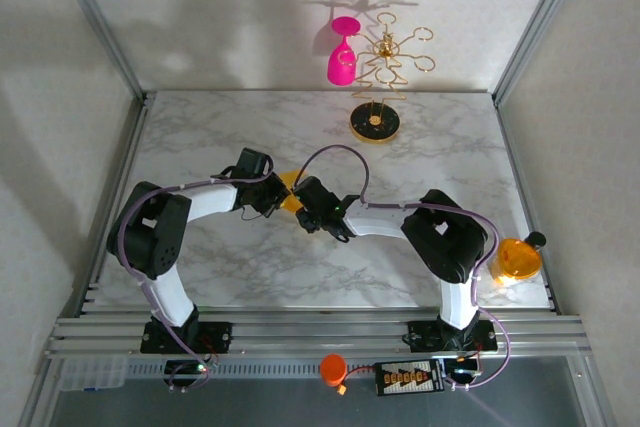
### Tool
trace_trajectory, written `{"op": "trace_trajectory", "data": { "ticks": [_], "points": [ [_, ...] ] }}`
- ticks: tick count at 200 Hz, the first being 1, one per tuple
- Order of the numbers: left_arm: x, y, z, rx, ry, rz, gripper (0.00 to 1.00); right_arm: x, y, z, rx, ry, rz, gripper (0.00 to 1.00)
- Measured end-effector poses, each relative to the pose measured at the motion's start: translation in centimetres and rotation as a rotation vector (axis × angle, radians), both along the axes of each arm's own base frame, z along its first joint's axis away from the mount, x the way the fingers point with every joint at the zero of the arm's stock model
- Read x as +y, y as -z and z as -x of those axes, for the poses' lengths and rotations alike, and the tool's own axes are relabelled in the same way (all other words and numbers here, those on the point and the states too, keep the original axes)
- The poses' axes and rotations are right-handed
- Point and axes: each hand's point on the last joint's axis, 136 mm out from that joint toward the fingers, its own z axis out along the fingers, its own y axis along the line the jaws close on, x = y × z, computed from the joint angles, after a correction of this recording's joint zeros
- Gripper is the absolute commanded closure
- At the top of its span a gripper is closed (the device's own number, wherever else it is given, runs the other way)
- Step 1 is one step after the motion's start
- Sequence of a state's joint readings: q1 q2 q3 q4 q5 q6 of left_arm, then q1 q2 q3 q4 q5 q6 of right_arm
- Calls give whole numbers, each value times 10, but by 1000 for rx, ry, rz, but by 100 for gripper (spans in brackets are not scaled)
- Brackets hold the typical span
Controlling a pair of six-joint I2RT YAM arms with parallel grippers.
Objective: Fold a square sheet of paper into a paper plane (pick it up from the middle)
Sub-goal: Fourth fold the wing at the center of the table.
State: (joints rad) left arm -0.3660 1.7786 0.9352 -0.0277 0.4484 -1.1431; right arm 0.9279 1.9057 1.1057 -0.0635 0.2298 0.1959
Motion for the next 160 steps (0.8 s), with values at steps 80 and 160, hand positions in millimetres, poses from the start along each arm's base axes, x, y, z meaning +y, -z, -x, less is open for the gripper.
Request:
{"op": "trace_trajectory", "data": {
  "ticks": [80,160],
  "points": [
    [-3,-5,0,-7,-6,-3,98,-7,10,1,14,21,38,72],
    [-4,-6,1,-9,-21,-28,98,-7,-1,-4,1,59,62,67]
  ]
}}
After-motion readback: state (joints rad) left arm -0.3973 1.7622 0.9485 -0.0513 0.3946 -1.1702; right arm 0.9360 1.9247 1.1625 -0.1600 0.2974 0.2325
